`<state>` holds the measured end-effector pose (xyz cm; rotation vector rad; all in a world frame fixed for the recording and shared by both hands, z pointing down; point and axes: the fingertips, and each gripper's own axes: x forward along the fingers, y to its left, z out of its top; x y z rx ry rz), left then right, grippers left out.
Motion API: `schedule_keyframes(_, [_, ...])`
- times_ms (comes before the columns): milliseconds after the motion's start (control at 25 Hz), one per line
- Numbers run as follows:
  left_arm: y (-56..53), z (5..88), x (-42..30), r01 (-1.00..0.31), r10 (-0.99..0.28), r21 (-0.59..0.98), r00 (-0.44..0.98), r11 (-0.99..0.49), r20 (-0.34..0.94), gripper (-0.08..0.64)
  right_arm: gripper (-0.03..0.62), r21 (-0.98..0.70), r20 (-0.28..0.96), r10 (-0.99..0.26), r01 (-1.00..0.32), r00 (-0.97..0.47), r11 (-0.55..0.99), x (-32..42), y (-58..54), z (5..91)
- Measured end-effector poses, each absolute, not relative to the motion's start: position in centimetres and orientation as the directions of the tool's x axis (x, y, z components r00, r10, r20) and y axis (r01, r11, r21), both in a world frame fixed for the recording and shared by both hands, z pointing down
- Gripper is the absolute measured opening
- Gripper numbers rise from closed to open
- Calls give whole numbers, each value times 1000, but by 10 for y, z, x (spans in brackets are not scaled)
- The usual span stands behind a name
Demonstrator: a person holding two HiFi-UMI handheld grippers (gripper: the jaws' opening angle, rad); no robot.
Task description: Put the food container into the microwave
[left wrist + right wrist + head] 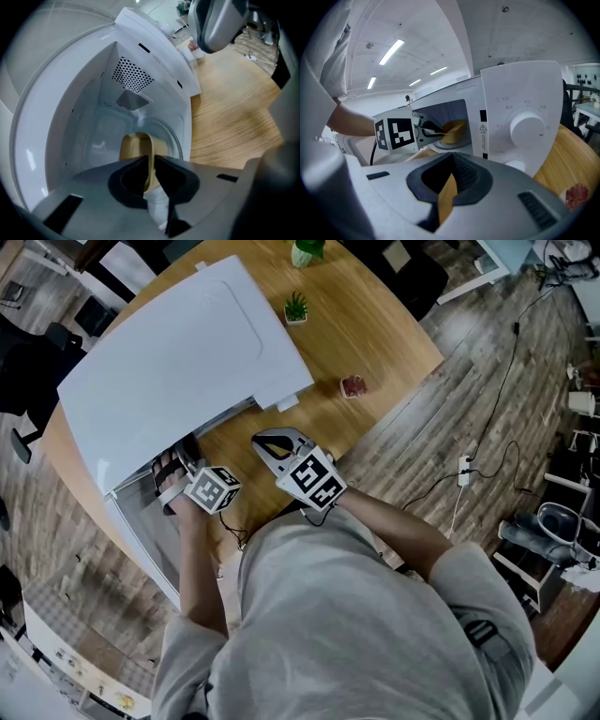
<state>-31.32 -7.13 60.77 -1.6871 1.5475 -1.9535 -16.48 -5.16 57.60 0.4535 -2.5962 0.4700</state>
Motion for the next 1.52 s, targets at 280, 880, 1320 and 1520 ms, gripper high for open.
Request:
schedule_keyframes(280, [-75, 610, -318, -491, -660, -739, -366, -461, 656, 60, 5, -247, 498, -229, -390, -837, 887, -170, -54, 577])
schedule_keyframes(880, [-69, 610, -310, -510, -666, -733, -355, -451, 656, 123, 5, -244, 493, -233, -389, -839, 888, -171, -48, 575])
schedule_keyframes(1320, [-52, 597, -289, -528, -687, -734, -339, -427, 643, 124, 5, -236, 480, -226, -373, -848, 897, -168, -38, 569])
schedule_keyframes(1520, [-40, 594, -280, -574, -692, -717, -328, -395, 643, 120, 5, -232, 472, -221, -362, -853, 903, -164, -30, 567])
